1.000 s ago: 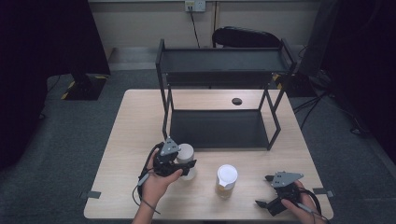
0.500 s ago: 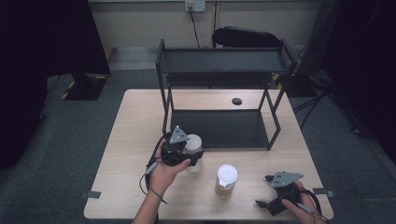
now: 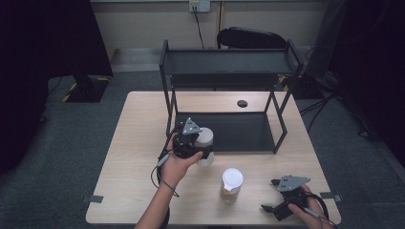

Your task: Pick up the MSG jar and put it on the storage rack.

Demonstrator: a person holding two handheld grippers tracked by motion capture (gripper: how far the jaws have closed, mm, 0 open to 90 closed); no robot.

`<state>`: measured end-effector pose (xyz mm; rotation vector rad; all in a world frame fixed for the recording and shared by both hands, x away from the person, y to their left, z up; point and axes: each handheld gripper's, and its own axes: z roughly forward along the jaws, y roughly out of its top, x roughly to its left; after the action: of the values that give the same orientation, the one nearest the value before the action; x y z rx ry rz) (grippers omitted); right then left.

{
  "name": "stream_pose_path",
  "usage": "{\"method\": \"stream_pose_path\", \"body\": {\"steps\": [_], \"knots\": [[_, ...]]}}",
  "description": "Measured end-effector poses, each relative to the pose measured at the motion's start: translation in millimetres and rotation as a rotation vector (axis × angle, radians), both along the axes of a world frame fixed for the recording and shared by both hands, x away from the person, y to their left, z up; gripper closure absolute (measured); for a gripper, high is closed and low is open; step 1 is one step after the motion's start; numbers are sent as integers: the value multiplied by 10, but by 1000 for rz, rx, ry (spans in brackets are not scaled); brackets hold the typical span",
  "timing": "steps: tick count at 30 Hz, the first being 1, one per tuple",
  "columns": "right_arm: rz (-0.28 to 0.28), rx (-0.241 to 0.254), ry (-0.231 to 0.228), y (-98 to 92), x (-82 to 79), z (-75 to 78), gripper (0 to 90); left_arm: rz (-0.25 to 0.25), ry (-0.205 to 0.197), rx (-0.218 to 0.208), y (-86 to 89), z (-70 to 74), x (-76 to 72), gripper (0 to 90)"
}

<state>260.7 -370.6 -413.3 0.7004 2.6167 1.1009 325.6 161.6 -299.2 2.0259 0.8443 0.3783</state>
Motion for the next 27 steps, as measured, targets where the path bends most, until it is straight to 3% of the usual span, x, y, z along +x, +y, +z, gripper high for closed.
{"method": "stream_pose_path", "body": {"steps": [15, 20, 27], "knots": [[0, 0, 0, 0, 0, 0, 0, 15, -6, 14, -224, 148, 212, 351], [0, 0, 0, 0, 0, 0, 0, 30, -1, -8, -236, 170, 287, 351], [0, 0, 0, 0, 0, 0, 0, 48, -6, 3, -278, 262, 355, 351]]}}
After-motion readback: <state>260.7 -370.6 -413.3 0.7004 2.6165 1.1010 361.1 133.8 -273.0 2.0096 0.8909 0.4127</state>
